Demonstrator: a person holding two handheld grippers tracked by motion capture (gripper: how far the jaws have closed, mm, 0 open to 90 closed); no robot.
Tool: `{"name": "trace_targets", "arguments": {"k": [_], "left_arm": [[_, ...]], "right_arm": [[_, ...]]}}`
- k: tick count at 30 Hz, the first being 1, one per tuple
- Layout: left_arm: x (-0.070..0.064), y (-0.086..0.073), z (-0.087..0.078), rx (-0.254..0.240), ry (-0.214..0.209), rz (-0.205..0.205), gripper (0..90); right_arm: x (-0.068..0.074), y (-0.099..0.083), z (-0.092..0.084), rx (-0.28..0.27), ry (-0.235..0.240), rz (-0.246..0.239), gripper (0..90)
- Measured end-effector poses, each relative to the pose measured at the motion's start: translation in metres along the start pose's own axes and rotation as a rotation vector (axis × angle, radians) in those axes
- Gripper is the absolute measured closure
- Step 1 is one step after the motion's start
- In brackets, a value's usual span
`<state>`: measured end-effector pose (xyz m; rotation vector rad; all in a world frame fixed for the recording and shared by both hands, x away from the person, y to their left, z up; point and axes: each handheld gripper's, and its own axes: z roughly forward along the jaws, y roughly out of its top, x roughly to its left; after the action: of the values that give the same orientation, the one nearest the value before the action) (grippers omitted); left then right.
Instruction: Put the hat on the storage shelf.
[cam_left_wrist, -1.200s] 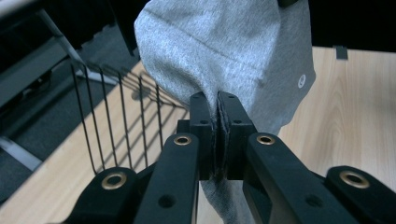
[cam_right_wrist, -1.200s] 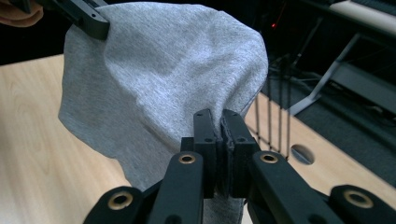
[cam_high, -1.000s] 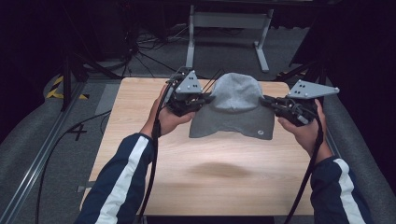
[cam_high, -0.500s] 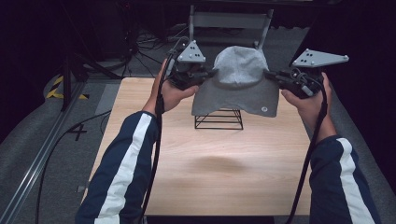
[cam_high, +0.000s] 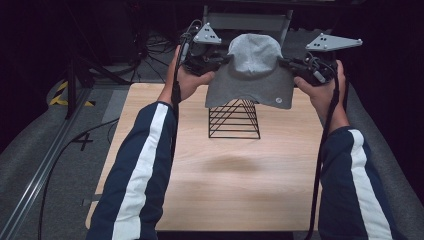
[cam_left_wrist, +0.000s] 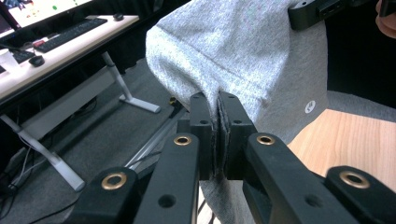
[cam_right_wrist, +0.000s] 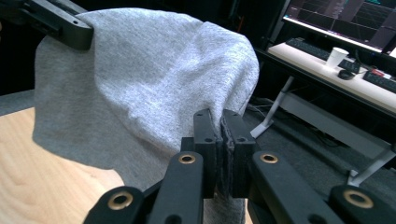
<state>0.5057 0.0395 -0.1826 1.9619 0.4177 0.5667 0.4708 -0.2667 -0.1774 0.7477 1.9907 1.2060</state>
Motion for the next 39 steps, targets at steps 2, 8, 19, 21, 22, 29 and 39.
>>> {"name": "trace_targets", "arguments": {"k": [2,8,19,21,22,29,39], "left_arm": [[0.003,-0.001,0.003,0.000,0.007,-0.008,85.9],[0.010,-0.005,0.012,0.014,-0.004,-0.022,85.8],[0.020,-0.025,0.023,0.018,-0.016,-0.072,85.8],[0.017,-0.027,0.022,0.011,-0.023,-0.069,85.8],[0.015,-0.031,0.021,0.011,-0.036,-0.063,85.8],[0.013,-0.040,0.012,-0.005,-0.056,-0.078,85.8],[0.003,-0.038,-0.005,-0.041,-0.076,-0.060,85.8]], "right_arm": [[-0.003,-0.001,0.006,0.003,0.001,0.009,86.3],[-0.008,-0.004,0.019,0.014,0.008,0.022,86.2],[-0.010,-0.014,0.035,0.031,0.026,0.033,86.2],[-0.009,-0.015,0.035,0.029,0.031,0.032,86.2],[-0.008,-0.017,0.035,0.027,0.041,0.028,86.2],[-0.006,-0.026,0.029,0.029,0.059,0.027,86.2],[0.003,-0.026,0.017,0.014,0.073,0.003,86.2]]}}
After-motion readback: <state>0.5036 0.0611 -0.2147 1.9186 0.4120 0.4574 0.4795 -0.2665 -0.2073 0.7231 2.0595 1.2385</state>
